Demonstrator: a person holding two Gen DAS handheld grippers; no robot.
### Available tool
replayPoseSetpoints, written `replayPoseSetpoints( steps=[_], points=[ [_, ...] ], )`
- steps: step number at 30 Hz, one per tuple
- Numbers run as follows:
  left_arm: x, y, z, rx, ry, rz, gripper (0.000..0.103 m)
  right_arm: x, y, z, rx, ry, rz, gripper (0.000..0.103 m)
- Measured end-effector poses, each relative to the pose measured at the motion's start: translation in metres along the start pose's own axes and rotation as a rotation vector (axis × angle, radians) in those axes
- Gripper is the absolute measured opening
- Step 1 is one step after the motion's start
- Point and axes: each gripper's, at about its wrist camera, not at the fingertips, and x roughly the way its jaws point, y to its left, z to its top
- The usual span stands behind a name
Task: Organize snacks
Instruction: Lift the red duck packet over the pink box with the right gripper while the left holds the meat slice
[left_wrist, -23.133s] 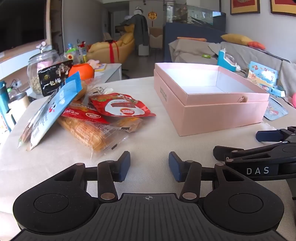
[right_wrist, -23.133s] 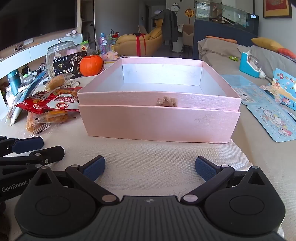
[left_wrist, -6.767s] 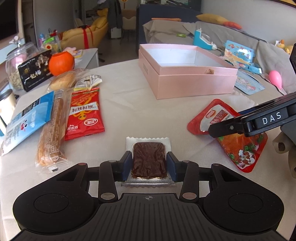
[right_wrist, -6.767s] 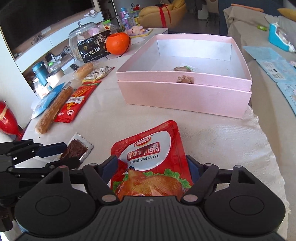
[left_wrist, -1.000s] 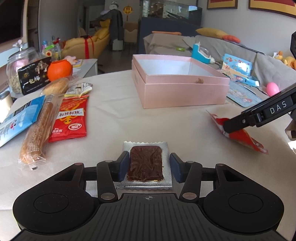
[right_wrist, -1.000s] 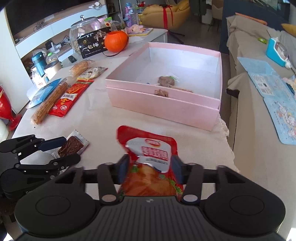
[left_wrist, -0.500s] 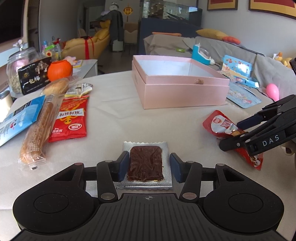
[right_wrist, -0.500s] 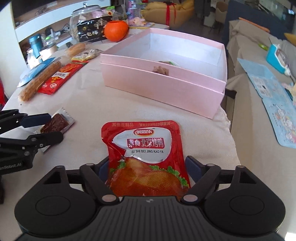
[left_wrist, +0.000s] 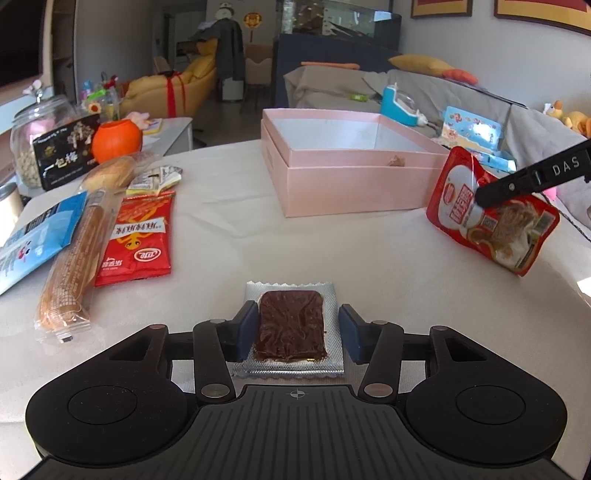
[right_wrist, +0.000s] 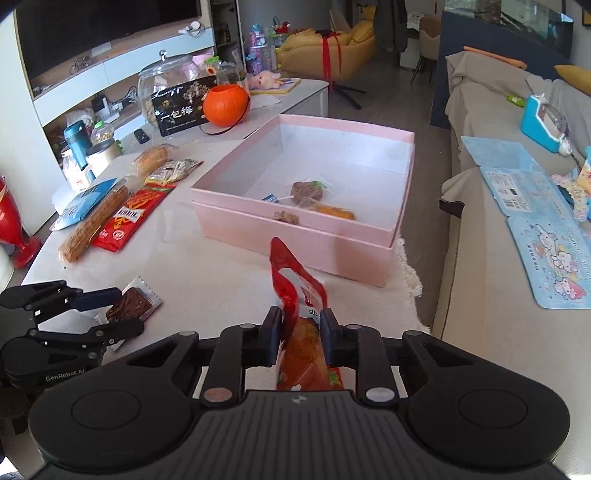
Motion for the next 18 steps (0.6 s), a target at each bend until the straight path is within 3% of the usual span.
replayPoseSetpoints(
  steps=[3, 5, 9, 14, 18],
  points=[
    [0.001, -0.005, 0.000, 0.034, 0.007, 0.019, 0.054, 0.003, -0.012, 0.008, 0.040, 0.022, 0.004, 0.026],
    [0.001, -0.008, 0.000, 0.054, 0.011, 0.028, 0.054, 0.014, -0.015, 0.010, 0.066, 0.065, 0.037, 0.042],
    [0.000, -0.007, 0.002, 0.064, 0.033, 0.026, 0.056, 0.032, -0.005, 0.007, 0.046, 0.123, 0.059, 0.045],
    [0.001, -0.006, 0.005, 0.062, 0.054, 0.025, 0.056, 0.030, 0.012, 0.003, -0.070, 0.112, -0.053, 0.064],
    [0.001, -0.007, 0.004, 0.051, 0.053, 0.030, 0.055, 0.014, 0.004, 0.005, -0.064, 0.053, -0.112, 0.061]
  ],
)
